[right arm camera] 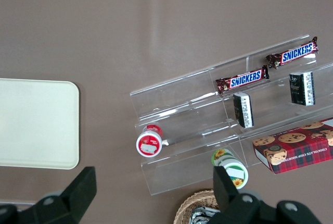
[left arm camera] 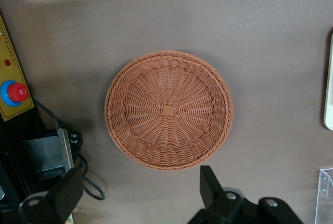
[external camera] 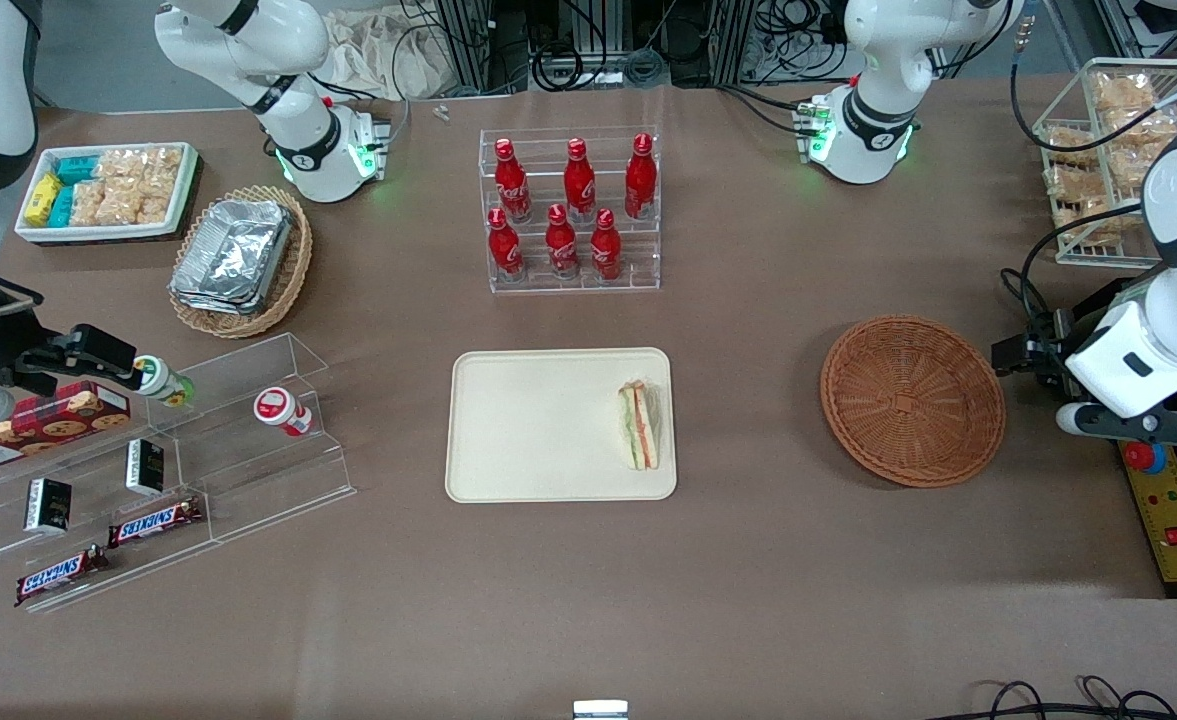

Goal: Place sandwich from basket to tray

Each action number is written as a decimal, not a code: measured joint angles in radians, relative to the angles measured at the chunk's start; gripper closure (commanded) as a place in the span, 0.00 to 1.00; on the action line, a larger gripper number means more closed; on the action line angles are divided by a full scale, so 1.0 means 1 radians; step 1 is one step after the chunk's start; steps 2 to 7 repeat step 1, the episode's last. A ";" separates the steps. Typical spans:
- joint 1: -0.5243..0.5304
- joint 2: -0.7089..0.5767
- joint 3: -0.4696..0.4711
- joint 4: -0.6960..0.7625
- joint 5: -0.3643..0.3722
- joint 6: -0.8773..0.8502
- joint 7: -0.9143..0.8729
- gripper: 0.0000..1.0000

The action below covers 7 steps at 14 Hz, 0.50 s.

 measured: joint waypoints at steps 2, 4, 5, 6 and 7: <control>0.000 0.000 0.000 0.000 0.001 0.000 0.000 0.00; 0.000 0.000 0.000 0.000 0.001 0.000 0.000 0.00; 0.000 0.000 0.000 0.000 0.001 0.000 0.000 0.00; 0.000 0.000 0.000 0.000 0.001 0.000 0.000 0.00; 0.000 0.000 0.000 0.000 0.001 0.000 0.000 0.00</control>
